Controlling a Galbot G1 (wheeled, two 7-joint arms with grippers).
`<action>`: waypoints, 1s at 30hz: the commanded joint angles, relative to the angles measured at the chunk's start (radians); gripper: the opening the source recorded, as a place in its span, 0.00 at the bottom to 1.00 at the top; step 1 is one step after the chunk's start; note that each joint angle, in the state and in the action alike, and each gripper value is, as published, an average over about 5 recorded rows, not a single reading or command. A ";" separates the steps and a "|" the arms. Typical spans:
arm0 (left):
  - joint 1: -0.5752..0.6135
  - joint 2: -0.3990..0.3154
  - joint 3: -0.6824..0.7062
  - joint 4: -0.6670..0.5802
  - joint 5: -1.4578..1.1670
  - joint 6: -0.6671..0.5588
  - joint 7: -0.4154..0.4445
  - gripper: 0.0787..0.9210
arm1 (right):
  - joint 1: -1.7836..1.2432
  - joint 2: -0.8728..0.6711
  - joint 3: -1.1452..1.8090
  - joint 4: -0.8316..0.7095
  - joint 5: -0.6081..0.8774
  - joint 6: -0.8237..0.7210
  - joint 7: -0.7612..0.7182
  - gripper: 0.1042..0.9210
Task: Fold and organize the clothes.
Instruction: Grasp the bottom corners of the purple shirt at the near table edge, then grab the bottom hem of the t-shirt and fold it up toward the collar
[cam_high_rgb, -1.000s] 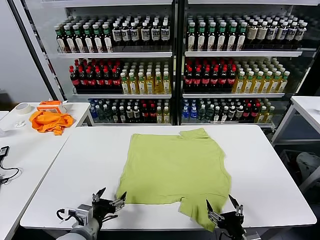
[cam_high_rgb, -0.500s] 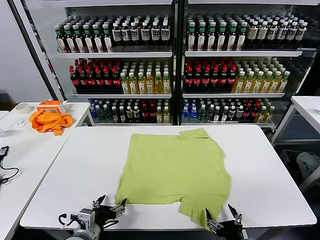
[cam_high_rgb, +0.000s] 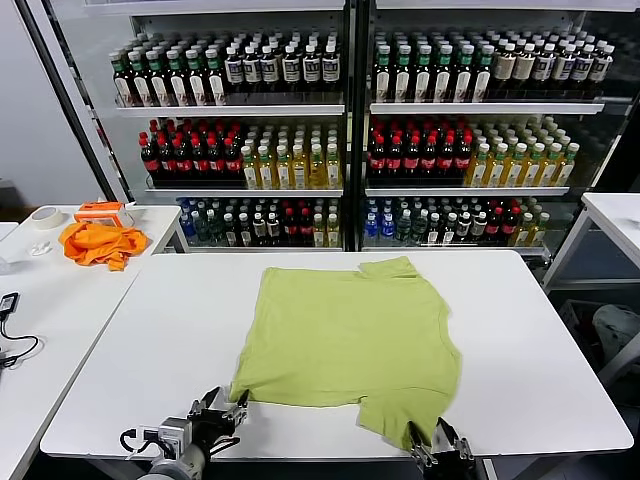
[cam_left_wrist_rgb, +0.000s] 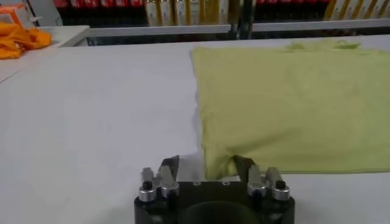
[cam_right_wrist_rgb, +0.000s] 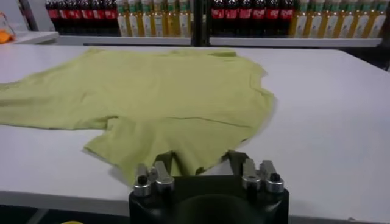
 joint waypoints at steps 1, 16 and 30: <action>0.003 -0.004 0.015 0.000 0.004 0.001 0.001 0.40 | 0.001 0.002 -0.006 -0.005 0.029 0.001 0.001 0.26; -0.004 0.030 -0.052 -0.067 -0.097 -0.018 0.022 0.01 | 0.003 -0.046 0.103 0.082 0.025 0.020 -0.082 0.00; 0.185 0.055 -0.126 -0.229 -0.083 -0.026 0.015 0.01 | -0.218 -0.071 0.134 0.228 0.002 -0.011 -0.093 0.00</action>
